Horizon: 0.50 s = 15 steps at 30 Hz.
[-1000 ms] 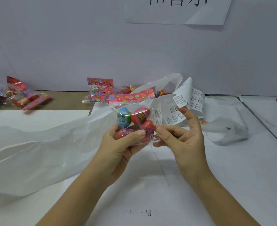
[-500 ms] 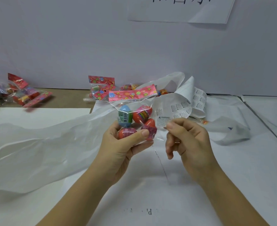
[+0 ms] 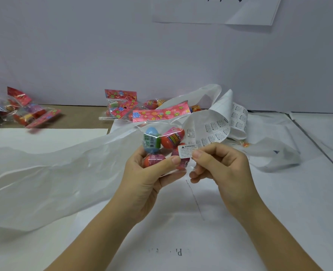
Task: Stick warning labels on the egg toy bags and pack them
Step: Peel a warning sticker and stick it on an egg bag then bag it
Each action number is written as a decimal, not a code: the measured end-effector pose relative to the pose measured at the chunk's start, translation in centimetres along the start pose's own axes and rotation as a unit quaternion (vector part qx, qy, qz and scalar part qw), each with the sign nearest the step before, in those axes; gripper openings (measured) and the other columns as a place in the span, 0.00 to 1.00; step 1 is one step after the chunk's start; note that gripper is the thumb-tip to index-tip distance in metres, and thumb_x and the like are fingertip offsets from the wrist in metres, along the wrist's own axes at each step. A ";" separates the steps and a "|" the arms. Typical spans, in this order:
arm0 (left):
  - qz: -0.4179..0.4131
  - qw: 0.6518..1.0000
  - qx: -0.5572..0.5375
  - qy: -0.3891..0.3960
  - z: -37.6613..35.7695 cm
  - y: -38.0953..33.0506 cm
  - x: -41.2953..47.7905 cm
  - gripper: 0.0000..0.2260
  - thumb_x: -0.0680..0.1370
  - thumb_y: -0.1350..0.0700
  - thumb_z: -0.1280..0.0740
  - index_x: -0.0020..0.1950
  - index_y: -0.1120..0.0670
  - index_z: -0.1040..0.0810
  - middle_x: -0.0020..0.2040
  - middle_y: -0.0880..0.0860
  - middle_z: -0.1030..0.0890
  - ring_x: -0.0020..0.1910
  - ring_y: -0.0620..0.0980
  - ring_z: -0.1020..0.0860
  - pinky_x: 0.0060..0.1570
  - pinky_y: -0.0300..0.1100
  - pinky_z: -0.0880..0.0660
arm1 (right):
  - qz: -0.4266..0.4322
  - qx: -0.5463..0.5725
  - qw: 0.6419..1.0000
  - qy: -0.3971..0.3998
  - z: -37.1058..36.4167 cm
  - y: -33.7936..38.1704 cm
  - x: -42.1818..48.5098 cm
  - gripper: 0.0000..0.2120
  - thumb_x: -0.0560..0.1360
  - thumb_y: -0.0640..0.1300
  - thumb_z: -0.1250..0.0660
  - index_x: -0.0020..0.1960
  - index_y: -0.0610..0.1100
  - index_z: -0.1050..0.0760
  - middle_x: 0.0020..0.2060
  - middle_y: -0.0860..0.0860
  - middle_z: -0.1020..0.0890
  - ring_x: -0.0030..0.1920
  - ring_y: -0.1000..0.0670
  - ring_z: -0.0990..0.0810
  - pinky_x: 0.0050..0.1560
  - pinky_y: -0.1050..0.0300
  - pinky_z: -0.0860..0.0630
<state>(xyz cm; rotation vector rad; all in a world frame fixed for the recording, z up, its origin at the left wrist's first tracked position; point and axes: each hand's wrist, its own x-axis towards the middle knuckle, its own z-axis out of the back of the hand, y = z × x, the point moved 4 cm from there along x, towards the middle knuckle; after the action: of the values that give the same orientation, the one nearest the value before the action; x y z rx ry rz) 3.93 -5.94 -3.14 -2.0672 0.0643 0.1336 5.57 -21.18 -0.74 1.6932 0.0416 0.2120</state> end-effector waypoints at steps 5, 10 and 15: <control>-0.004 1.000 0.000 0.001 -0.2 0.0 -0.1 0.31 0.57 0.57 0.23 0.59 0.57 0.25 0.47 0.57 0.14 0.45 0.55 0.14 0.37 0.41 0.19 | 0.008 -0.014 1.000 -0.002 -0.1 0.2 -0.1 0.04 0.67 0.44 0.30 0.35 0.50 0.17 0.25 0.48 0.21 0.27 0.48 0.21 0.31 0.56 0.21; -0.008 1.000 0.000 -0.007 -0.2 0.0 0.0 0.31 0.55 0.57 0.22 0.57 0.56 0.23 0.47 0.57 0.14 0.45 0.55 0.14 0.36 0.40 0.19 | 0.012 -0.015 1.000 -0.007 -0.1 0.2 -0.2 0.04 0.67 0.44 0.30 0.34 0.51 0.18 0.25 0.48 0.21 0.28 0.48 0.20 0.33 0.56 0.21; -0.008 1.000 0.000 -0.018 -0.1 0.0 0.1 0.31 0.54 0.57 0.22 0.55 0.56 0.23 0.47 0.57 0.14 0.44 0.56 0.14 0.36 0.40 0.19 | 0.012 -0.017 1.000 -0.011 -0.3 0.4 -0.3 0.07 0.69 0.41 0.27 0.33 0.48 0.18 0.26 0.47 0.20 0.28 0.48 0.20 0.33 0.57 0.20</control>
<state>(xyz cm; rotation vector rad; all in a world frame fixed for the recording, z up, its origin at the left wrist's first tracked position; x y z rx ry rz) 4.03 -6.00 -3.08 -2.0631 0.0245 0.1605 5.17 -21.03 -0.37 1.6627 0.0006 0.2116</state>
